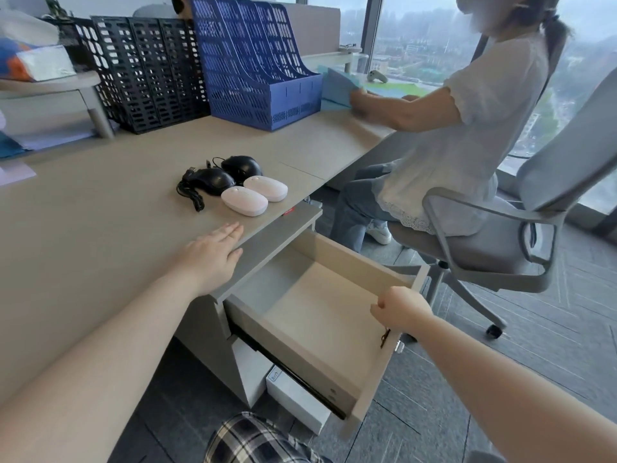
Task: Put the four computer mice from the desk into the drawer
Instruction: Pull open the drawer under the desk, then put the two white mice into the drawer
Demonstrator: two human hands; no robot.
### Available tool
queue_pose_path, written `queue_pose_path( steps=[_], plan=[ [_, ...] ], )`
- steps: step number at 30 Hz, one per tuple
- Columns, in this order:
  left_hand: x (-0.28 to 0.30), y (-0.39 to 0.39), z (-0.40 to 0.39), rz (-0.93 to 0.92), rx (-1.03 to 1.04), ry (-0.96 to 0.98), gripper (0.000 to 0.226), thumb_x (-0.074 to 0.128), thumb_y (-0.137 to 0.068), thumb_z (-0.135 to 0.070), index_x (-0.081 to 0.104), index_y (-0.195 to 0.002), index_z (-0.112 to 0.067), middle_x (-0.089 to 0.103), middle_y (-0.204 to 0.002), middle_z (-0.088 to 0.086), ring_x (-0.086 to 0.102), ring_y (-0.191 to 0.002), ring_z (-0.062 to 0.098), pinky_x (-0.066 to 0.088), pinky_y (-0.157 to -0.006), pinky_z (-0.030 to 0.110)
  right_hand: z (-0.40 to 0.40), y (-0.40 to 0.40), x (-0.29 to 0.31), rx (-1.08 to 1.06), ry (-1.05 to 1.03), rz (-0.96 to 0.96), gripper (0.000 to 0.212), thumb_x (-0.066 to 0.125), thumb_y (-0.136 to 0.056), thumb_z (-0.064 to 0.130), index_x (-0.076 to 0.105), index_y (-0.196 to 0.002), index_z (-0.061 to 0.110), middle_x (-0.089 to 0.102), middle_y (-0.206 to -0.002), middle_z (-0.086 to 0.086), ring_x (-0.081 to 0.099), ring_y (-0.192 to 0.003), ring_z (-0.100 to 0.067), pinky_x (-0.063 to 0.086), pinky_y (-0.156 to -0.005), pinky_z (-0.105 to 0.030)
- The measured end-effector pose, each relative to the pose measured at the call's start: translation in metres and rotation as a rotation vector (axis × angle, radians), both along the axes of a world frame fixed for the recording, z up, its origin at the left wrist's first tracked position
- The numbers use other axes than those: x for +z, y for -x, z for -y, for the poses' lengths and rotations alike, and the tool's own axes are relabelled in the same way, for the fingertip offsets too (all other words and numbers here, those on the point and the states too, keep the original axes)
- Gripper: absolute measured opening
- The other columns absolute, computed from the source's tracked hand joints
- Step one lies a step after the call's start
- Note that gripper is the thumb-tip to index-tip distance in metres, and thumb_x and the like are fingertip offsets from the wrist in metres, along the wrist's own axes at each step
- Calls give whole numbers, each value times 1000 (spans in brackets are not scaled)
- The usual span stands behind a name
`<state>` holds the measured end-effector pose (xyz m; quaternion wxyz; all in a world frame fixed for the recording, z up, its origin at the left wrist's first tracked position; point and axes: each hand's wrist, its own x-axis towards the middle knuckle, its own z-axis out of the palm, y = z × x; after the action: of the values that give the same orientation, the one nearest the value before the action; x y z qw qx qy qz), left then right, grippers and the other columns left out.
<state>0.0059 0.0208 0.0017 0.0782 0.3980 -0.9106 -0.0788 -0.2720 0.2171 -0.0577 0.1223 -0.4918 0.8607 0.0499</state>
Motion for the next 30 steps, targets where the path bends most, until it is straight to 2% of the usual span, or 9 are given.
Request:
queue_pose_path(
  steps=[5, 10, 14, 17, 20, 22, 24, 27, 30],
  plan=[
    [0, 0, 0, 3, -2, 17, 51, 33, -100, -27, 21, -149, -16, 19, -159, -1, 15, -146, 12, 17, -118, 35, -3, -6, -4, 48, -70, -89, 42, 37, -93, 30, 45, -55, 13, 41, -54, 4, 50, -66, -24, 34, -68, -28],
    [0, 0, 1, -9, -16, 20, 51, 33, -100, -28, 23, -148, -16, 20, -159, -1, 16, -146, 12, 19, -118, 35, 5, -10, -11, 49, -63, -54, 38, 35, -94, 34, 55, -69, 12, 56, -72, -2, 56, -70, -26, 43, -64, -28],
    [-1, 0, 1, -62, -15, 17, 50, 37, -99, -30, 30, -146, -16, 26, -157, -1, 20, -145, 12, 21, -117, 34, 19, -18, -10, 79, -48, -19, 38, 36, -94, 34, 58, -74, 11, 57, -77, -3, 60, -75, -27, 46, -62, -29],
    [5, 0, 1, -185, 29, -73, 45, 42, -98, -29, 41, -141, -14, 35, -153, 0, 30, -141, 15, 25, -115, 33, 36, -23, -1, 109, 2, -14, 42, 36, -96, 35, 66, -87, 8, 57, -80, -3, 59, -79, -28, 47, -64, -31],
    [14, 2, 6, -336, 127, -150, 46, 47, -96, -28, 43, -139, -13, 45, -146, 7, 42, -132, 24, 34, -108, 35, 63, -30, 17, 122, 136, 8, 42, 37, -95, 38, 67, -84, 10, 61, -79, -4, 64, -84, -29, 51, -67, -33],
    [16, 3, 13, -415, 209, -136, 54, 55, -92, -32, 40, -140, -14, 47, -142, 9, 45, -130, 25, 38, -105, 38, 85, -36, 32, 90, 310, 62, 39, 40, -94, 38, 60, -75, 10, 60, -73, -3, 64, -80, -31, 47, -61, -31],
    [17, 7, 21, -459, 285, -132, 65, 64, -85, -39, 37, -140, -17, 47, -140, 9, 45, -129, 25, 39, -104, 38, 111, -43, 49, 52, 510, 144, 34, 45, -93, 36, 60, -78, 9, 61, -72, -2, 63, -82, -31, 43, -59, -31],
    [20, 21, 30, -514, 337, -210, 81, 74, -71, -50, 37, -137, -19, 45, -138, 8, 43, -128, 25, 37, -101, 36, 155, -52, 69, 33, 729, 234, 30, 52, -90, 39, 63, -107, 17, 67, -102, -2, 59, -101, -23, 46, -75, -32],
    [21, 36, 40, -532, 338, -216, 91, 76, -53, -63, 44, -126, -20, 52, -127, 9, 50, -119, 28, 43, -94, 36, 196, -58, 83, 42, 745, 325, 47, 58, -86, 42, 52, -128, 23, 60, -126, -4, 48, -123, -25, 45, -95, -39]
  ],
)
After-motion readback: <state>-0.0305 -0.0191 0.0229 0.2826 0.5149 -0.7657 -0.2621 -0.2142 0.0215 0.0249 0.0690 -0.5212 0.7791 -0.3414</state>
